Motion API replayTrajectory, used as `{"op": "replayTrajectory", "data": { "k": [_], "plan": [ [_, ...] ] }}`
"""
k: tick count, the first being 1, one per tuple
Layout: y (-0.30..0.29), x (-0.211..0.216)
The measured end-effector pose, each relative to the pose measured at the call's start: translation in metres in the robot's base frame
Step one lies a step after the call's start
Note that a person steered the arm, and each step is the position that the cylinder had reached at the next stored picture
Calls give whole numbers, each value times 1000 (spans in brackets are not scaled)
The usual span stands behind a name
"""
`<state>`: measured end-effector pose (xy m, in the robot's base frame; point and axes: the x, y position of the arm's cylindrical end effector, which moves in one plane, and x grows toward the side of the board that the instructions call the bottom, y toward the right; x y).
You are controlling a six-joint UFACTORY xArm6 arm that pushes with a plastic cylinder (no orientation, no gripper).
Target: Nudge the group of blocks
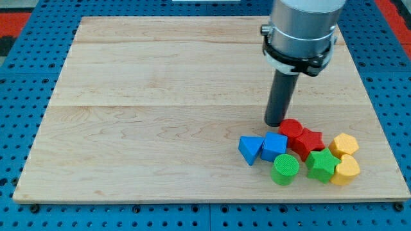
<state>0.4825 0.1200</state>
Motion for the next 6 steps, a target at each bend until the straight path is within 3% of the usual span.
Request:
{"op": "replayTrajectory", "data": {
  "k": [1,2,3,4,5,6],
  "plan": [
    [17,-32],
    [95,-49],
    [200,13],
    [208,109],
    [179,136],
    [144,134]
  ]
}}
